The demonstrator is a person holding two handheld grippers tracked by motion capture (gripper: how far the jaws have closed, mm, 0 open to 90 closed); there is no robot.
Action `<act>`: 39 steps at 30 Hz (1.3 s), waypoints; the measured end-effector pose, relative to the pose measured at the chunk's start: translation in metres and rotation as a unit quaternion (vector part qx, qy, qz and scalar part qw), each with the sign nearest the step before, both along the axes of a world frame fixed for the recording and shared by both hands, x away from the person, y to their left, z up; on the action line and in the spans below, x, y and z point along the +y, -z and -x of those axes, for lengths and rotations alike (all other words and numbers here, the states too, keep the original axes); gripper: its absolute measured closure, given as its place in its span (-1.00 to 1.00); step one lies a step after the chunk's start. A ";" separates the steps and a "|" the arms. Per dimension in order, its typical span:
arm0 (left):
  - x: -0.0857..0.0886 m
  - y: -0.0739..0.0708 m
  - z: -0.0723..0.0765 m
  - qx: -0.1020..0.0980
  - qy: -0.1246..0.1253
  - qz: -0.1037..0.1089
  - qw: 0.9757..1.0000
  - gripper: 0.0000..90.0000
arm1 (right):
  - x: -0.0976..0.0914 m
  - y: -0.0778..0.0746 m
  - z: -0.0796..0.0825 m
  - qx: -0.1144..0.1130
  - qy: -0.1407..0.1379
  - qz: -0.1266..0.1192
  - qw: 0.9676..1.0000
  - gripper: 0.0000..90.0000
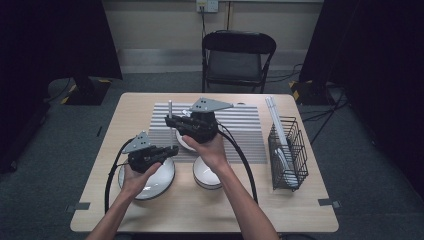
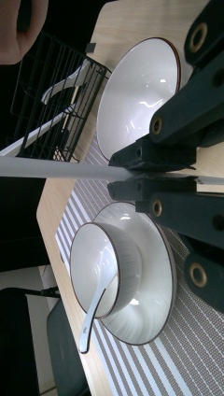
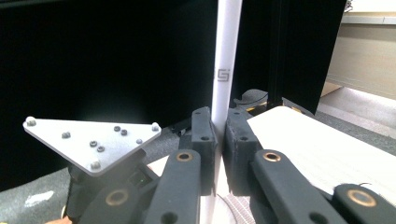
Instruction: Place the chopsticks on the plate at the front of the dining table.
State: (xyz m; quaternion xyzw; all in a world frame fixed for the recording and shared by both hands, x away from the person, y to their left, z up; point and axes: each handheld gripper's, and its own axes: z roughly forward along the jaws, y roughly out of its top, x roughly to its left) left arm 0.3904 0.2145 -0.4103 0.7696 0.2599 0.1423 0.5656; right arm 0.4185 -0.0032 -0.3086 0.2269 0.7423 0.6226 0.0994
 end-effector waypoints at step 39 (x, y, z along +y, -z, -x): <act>-0.001 -0.001 0.004 0.012 0.015 -0.005 1.000 0.92 | -0.020 0.033 -0.014 0.003 0.047 0.046 0.998 -0.20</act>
